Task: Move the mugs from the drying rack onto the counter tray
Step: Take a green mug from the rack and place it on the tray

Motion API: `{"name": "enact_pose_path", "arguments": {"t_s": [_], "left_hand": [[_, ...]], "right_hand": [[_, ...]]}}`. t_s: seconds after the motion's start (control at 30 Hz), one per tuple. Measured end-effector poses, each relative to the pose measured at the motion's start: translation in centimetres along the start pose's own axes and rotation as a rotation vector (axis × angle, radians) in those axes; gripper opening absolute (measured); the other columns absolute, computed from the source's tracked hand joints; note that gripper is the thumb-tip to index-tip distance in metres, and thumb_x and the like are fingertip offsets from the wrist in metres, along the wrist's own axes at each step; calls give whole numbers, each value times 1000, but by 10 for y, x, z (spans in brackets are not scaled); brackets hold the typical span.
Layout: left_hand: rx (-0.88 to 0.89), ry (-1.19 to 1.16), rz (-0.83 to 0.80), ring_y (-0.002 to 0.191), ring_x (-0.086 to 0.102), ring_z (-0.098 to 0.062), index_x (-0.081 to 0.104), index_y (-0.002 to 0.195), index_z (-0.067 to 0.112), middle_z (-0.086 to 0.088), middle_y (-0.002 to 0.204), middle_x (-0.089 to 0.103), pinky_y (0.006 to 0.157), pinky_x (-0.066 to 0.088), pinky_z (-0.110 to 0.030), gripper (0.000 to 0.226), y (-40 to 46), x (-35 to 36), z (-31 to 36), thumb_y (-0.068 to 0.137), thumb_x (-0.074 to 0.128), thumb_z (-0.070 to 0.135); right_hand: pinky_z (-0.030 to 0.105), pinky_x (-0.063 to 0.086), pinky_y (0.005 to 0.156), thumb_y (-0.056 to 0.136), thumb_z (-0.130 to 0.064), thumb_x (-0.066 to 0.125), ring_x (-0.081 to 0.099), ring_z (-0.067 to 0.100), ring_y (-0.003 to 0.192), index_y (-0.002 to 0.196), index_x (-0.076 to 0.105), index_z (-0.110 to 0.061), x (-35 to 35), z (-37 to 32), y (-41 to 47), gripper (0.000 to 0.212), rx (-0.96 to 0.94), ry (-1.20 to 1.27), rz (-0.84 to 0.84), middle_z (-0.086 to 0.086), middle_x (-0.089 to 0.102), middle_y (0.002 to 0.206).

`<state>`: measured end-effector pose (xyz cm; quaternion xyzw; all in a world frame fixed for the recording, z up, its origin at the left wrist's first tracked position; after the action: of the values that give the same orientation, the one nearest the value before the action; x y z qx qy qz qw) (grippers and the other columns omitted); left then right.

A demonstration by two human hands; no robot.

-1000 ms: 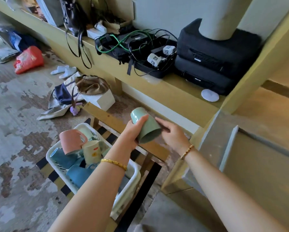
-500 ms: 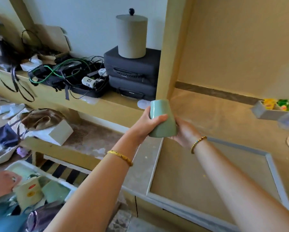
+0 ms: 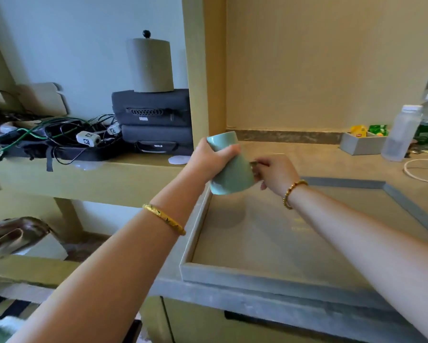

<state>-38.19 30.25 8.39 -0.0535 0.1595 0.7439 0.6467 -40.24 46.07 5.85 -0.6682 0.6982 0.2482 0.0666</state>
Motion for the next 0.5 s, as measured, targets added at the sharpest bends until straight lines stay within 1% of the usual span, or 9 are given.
{"name": "enact_pose_path", "arguments": {"t_s": [0.03,0.1,0.17,0.23,0.27,0.33,0.4,0.43,0.5], "left_hand": [[-8,54,54,102,56,-23,42,122,13,-5,112,56,91,48,-38,61,-6,-2,3,77,68,46],[-21,130,77,100,51,-23,37,127,13,-4,112,50,86,45,-36,72,-22,-2,8,76,66,55],[7,189,38,99,48,-22,35,128,13,-3,112,48,82,43,-35,75,-38,2,18,75,65,56],[70,244,-7,98,48,-21,36,128,15,-1,111,48,79,40,-35,72,-50,5,29,75,67,53],[100,261,-22,97,48,-21,37,129,16,0,111,49,78,39,-35,71,-53,7,34,76,68,51],[130,274,-48,98,48,-21,36,131,19,0,113,49,78,40,-36,70,-52,9,37,76,70,47],[121,279,-74,102,48,-23,36,132,22,-1,117,48,82,42,-38,70,-44,13,35,75,71,45],[109,275,-88,103,48,-23,36,132,23,-2,118,48,84,44,-38,70,-38,16,33,75,72,44],[105,258,-111,102,49,-22,37,130,24,-1,117,50,83,44,-37,67,-25,23,27,76,72,41]], "right_hand": [[12,42,33,93,1,42,55,6,43,109,64,0,-3,-2,-8,27,-1,37,47,9,60,75],[16,50,39,93,3,43,57,16,51,102,66,0,-9,-7,-29,25,-14,78,134,11,59,77],[28,59,59,91,5,44,63,25,66,92,67,-2,-14,-8,-48,24,5,110,165,12,60,79],[41,58,79,91,5,47,66,31,86,90,67,-3,-18,-6,-61,22,40,122,146,14,62,86],[42,56,84,90,1,50,66,32,91,92,68,-4,-20,-6,-63,19,38,65,128,15,64,88],[40,52,89,90,-8,55,65,29,95,97,69,-8,-26,-7,-61,16,12,-135,90,14,69,93],[37,50,90,90,-14,56,64,28,96,101,68,-11,-32,-8,-54,16,4,-252,50,13,69,97],[35,50,89,90,-15,56,62,28,95,100,68,-12,-35,-7,-48,15,2,-291,28,13,69,96],[33,47,85,90,-16,56,61,28,96,101,67,-11,-38,-4,-35,16,-3,-380,-10,13,68,96]]}}
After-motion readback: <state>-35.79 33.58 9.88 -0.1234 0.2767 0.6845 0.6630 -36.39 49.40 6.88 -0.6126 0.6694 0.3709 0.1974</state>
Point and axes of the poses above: each hand's wrist, its own y-axis towards the middle knuckle, its own x-axis out of the palm, z = x × y, the point moved 7 cm from there along y, towards the middle knuckle
